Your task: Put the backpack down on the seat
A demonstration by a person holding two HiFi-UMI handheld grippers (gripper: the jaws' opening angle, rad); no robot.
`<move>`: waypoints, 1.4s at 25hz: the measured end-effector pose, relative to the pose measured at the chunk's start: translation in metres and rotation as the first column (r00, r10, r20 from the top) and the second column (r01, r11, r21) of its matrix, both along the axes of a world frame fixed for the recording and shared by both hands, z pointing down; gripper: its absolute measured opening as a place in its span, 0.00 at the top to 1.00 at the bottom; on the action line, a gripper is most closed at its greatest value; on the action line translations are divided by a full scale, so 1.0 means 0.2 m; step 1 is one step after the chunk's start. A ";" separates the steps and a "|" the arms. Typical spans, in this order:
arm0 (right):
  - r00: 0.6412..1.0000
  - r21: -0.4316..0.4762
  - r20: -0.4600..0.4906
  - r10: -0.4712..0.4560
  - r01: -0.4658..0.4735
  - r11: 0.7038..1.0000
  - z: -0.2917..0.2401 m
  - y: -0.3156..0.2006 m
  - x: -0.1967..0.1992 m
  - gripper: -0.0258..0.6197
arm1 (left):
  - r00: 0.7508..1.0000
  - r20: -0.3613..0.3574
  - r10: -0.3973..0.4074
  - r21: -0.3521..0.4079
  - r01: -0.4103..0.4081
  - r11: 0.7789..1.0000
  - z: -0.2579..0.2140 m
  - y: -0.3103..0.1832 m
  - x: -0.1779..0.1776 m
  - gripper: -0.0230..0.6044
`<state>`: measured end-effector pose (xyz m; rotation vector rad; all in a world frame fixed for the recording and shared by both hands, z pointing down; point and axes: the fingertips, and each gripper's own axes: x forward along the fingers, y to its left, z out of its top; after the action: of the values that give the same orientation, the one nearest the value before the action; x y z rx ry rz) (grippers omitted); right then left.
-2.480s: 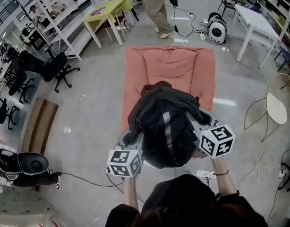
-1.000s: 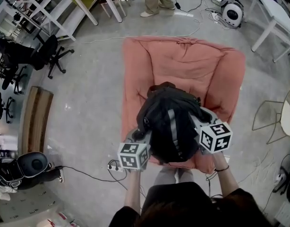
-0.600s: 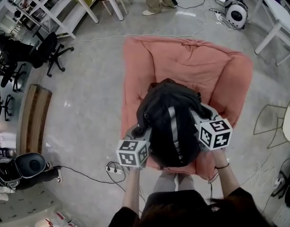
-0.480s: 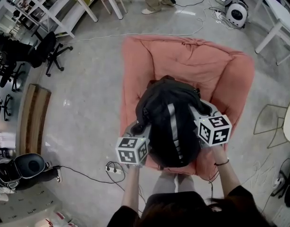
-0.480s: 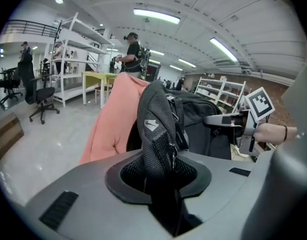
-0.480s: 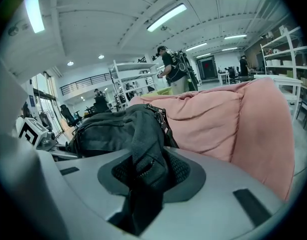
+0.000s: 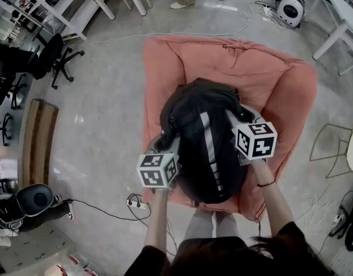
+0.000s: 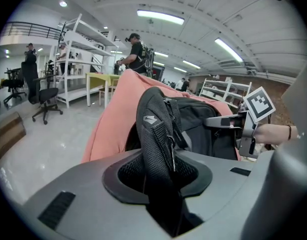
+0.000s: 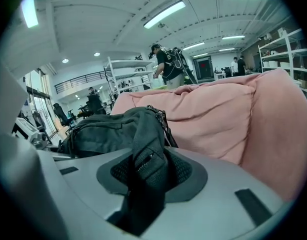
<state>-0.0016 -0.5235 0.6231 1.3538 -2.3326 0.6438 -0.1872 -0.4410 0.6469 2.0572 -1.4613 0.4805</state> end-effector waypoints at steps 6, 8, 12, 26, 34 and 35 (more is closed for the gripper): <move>1.000 -0.012 -0.010 0.029 -0.030 0.999 0.07 -0.11 -0.02 0.74 | 0.999 0.013 -0.043 -0.004 0.043 0.999 0.07 -0.10 -0.05 0.74; 0.999 -0.017 0.000 0.035 -0.035 0.999 0.08 -0.13 -0.03 0.74 | 0.999 0.006 -0.052 -0.002 0.052 0.999 0.08 -0.11 -0.06 0.74; 0.999 -0.028 0.016 0.040 -0.040 0.999 0.10 -0.17 -0.04 0.73 | 0.997 0.001 -0.077 0.005 0.077 0.997 0.10 -0.14 -0.09 0.71; 0.992 -0.005 0.061 0.110 -0.110 0.994 0.08 -0.17 0.01 0.60 | 0.992 0.034 -0.124 0.041 0.123 0.992 0.09 -0.15 -0.10 0.54; 0.987 0.036 0.115 0.112 -0.117 0.992 -0.05 -0.05 0.03 0.60 | 0.991 0.061 -0.119 0.100 0.113 0.989 -0.09 -0.06 -0.11 0.53; 0.988 0.050 0.106 0.109 -0.115 0.992 -0.08 -0.04 0.03 0.60 | 0.991 0.066 -0.116 0.114 0.108 0.988 -0.13 -0.05 -0.11 0.53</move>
<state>0.0043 -0.5307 0.6079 1.5201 -2.3843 0.7018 -0.2092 -0.4514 0.6217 2.0465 -1.6706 0.4426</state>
